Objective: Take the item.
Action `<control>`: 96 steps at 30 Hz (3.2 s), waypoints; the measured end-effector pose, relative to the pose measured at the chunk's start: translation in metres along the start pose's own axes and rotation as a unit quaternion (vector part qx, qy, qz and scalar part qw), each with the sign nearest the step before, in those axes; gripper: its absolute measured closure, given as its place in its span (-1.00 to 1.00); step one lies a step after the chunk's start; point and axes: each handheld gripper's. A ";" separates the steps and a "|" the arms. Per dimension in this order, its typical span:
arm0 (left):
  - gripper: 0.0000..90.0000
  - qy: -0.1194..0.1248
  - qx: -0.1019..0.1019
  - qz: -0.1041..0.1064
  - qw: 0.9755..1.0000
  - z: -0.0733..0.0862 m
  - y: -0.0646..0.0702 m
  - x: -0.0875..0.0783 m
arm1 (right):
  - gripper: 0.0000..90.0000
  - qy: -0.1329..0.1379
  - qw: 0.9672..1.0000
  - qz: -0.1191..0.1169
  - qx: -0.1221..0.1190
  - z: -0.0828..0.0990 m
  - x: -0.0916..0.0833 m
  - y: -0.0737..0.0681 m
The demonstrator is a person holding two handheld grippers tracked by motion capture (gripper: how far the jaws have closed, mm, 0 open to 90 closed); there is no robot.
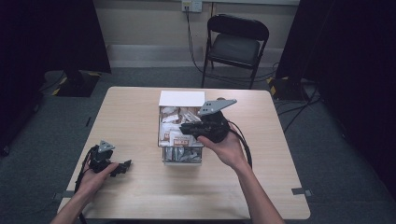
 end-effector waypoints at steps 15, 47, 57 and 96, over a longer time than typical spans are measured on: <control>-1.00 0.000 0.000 0.000 1.000 0.000 0.000 0.000 | 0.77 -0.026 0.999 -0.025 -0.009 -0.001 0.005 0.000; -1.00 0.001 0.000 0.001 1.000 0.000 0.000 0.000 | 1.00 0.047 0.999 -0.020 0.006 0.010 -0.008 0.001; -1.00 0.001 0.000 0.001 1.000 0.000 0.000 0.000 | 1.00 0.071 0.997 -0.009 0.018 0.016 -0.016 0.004; -1.00 0.000 0.000 0.001 1.000 0.000 0.000 0.000 | 1.00 0.122 0.992 0.011 0.026 0.026 -0.050 0.002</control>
Point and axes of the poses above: each handheld gripper's, and its own axes: x roughly forward along the jaws, z roughly out of its underside, y roughly to its right, and after that the axes turned 13 degrees about -y, right-handed
